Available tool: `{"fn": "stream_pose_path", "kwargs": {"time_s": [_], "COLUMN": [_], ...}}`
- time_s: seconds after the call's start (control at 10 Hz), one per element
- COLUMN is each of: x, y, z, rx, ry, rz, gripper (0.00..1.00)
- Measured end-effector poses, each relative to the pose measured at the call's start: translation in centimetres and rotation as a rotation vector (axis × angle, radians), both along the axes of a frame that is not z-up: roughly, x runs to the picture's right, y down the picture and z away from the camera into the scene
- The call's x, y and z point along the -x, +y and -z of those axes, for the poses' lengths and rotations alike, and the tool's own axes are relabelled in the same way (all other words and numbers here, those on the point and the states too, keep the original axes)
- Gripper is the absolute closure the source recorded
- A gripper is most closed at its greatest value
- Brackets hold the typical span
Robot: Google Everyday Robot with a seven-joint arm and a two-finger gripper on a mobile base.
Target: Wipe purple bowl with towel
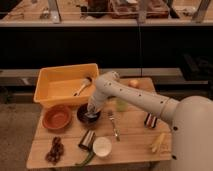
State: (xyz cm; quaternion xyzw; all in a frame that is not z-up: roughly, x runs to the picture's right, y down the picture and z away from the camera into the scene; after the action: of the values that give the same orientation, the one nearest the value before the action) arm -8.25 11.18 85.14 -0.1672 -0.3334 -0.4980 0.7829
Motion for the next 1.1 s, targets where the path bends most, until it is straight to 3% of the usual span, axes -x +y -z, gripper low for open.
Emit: {"fn": "stream_pose_path", "kwargs": {"time_s": [0.2, 0.5, 0.8, 1.1], "x": [2.8, 4.7, 3.6, 1.3], "y": [0.1, 0.6, 1.9, 4.0], "z": [0.5, 1.8, 3.0, 3.3], "rx": [-0.021, -0.044, -0.040, -0.019], "ry": [-0.029, -0.079, -0.131, -0.142], "rz": [0.044, 0.056, 0.049, 0.049], "gripper": [1.00, 1.00, 1.00, 1.00]}}
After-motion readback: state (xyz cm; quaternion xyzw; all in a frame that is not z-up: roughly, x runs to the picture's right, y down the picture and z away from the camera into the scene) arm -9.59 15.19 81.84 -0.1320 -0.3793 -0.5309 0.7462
